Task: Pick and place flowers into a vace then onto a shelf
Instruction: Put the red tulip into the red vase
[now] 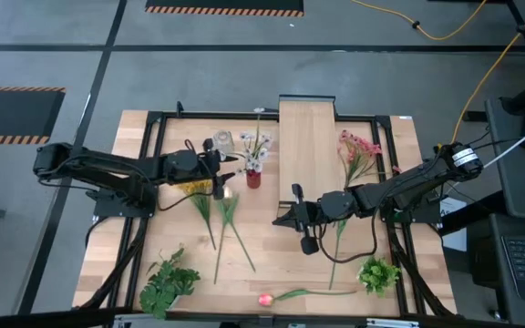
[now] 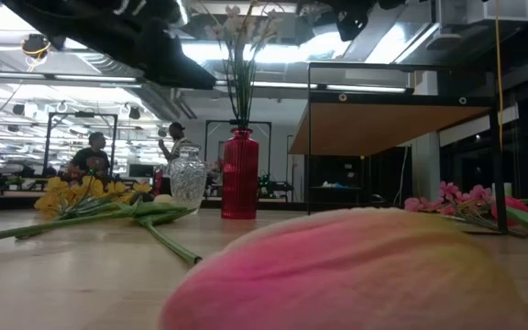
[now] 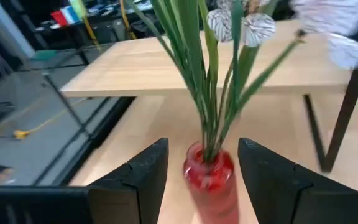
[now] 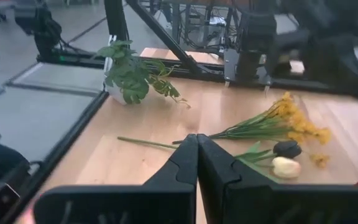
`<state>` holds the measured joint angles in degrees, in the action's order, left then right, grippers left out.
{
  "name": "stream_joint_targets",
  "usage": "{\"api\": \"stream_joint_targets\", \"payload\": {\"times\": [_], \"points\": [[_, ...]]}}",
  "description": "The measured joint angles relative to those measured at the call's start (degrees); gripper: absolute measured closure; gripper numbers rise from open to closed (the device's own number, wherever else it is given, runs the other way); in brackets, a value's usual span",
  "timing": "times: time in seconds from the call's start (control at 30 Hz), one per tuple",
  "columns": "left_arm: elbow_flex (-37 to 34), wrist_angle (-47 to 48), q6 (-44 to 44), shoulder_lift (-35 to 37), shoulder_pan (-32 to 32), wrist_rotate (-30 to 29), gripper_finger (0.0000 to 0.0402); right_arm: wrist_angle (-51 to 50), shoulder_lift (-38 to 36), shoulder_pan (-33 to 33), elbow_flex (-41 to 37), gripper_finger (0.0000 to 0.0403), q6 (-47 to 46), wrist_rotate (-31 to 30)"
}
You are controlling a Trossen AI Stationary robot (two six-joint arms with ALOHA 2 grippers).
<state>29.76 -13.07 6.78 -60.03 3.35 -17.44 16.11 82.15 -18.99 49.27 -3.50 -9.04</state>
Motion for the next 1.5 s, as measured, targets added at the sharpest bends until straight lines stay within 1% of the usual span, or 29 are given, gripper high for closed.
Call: {"api": "stream_joint_targets", "payload": {"times": [0.07, 0.2, 0.3, 0.4, 0.47, 0.53, 0.63, 0.67, 0.73, 0.8, 1.0, 1.13, 1.23, 1.37, 1.5], "points": [[0.00, 2.45, 0.73, 1.97, -2.11, -2.15, 0.0219, -3.39, -0.34, 0.01, 1.23, 0.0395, -1.53, 0.00], [0.00, 4.76, 1.01, 4.50, -7.16, -3.83, 0.0235, -12.39, -0.72, -0.01, 5.38, 0.0395, -2.49, -0.18], [0.00, 4.73, 2.68, 5.13, -11.31, -4.91, 0.0258, -18.58, -0.72, -0.37, 8.89, 0.0395, -3.83, -0.40], [0.00, 5.07, 5.33, 5.12, -15.57, -8.46, 0.0291, -25.27, -0.72, -1.48, 11.80, 0.0395, -6.69, -0.68], [0.00, 6.08, 6.51, 4.94, -18.09, -10.46, 0.0317, -28.15, -0.72, -2.95, 12.69, 0.0396, -9.54, -2.74], [-0.02, 7.12, 6.38, 4.88, -20.36, -11.15, 0.0345, -30.63, -0.72, -4.94, 12.71, 0.0396, -13.14, -6.70], [0.00, 7.71, 6.01, 4.90, -23.25, -9.65, 0.0388, -33.78, -0.72, -8.21, 12.69, 0.0396, -19.83, -11.81], [-0.02, 7.91, 5.99, 4.89, -24.04, -8.81, 0.0394, -34.38, -0.72, -9.32, 12.69, 0.0396, -22.55, -12.79], [-0.01, 7.92, 6.00, 4.88, -25.50, -6.88, 0.0397, -34.77, -0.72, -11.34, 12.69, 0.0396, -28.19, -14.97], [-0.01, 7.76, 5.98, 4.54, -26.58, -5.94, 0.0399, -34.72, -0.72, -13.32, 12.69, 0.0396, -31.90, -16.66], [0.00, 6.88, 5.97, 2.85, -27.75, -5.90, 0.0399, -34.89, 0.90, -17.43, 12.69, 0.0400, -40.30, -17.15], [-0.02, 6.86, 5.45, 1.33, -27.73, -5.91, 0.0400, -37.13, 2.55, -19.02, 12.80, 0.0401, -48.17, -17.01], [-0.02, 6.85, 3.68, 0.14, -27.73, -5.81, 0.0399, -46.32, 4.04, -20.39, 15.54, 0.0401, -57.02, -17.02], [-0.02, 6.85, 3.02, -1.40, -27.73, -5.82, 0.0400, -62.58, 7.42, -22.38, 22.49, 0.0402, -70.92, -16.79], [-0.02, 6.83, 3.13, -2.70, -27.67, -5.93, 0.0399, -74.42, 11.23, -24.75, 30.68, 0.0402, -79.30, -16.79]]}}
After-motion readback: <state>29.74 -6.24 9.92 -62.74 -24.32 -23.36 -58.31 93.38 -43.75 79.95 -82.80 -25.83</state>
